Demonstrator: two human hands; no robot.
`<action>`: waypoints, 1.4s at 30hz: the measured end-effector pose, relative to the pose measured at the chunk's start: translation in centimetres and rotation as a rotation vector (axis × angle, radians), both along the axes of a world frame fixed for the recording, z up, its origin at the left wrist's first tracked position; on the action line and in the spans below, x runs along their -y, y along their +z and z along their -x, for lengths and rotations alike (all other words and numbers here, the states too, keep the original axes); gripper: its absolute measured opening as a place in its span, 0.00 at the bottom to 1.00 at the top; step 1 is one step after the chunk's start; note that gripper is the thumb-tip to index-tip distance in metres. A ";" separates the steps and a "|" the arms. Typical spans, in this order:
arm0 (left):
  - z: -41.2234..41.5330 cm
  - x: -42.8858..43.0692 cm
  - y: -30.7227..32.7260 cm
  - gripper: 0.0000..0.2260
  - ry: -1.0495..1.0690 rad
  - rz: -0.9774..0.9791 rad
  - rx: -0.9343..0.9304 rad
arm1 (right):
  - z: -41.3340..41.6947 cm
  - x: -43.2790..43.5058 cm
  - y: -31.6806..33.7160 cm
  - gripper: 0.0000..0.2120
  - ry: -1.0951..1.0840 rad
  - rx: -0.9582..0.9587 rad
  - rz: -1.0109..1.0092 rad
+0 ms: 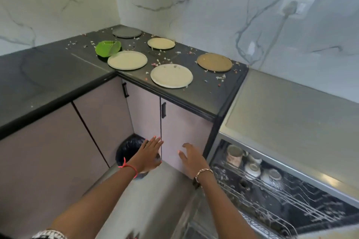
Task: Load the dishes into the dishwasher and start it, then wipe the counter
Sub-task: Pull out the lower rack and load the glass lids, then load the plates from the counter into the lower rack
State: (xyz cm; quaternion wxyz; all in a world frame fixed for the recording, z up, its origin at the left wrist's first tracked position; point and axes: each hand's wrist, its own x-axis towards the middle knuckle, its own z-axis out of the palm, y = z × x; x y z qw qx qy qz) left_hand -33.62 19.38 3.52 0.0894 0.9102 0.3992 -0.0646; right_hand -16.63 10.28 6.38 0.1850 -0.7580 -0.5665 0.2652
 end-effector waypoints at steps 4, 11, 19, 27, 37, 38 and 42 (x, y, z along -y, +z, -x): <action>2.1 -8.1 -0.1 0.32 0.003 0.024 0.032 | 1.7 -8.0 1.1 0.17 -0.053 0.025 -0.095; 6.6 -19.5 0.2 0.32 0.042 0.032 -0.010 | 3.4 -19.0 2.7 0.12 -0.142 0.093 -0.178; 6.1 -27.1 2.1 0.31 0.072 0.018 0.063 | 1.1 -24.6 4.7 0.12 -0.280 0.130 -0.235; 0.6 -32.6 3.9 0.26 0.024 -0.039 0.203 | -4.7 -29.5 6.1 0.14 -0.424 0.185 -0.184; -5.2 -40.3 3.4 0.25 0.059 -0.076 0.191 | -13.0 -38.9 5.9 0.18 -0.499 0.246 0.064; -5.3 -40.7 3.3 0.26 0.057 -0.088 0.188 | -13.4 -39.7 5.9 0.18 -0.503 0.247 0.083; -5.7 -42.1 2.6 0.38 0.063 -0.065 0.232 | -14.8 -42.5 5.8 0.16 -0.548 0.226 0.142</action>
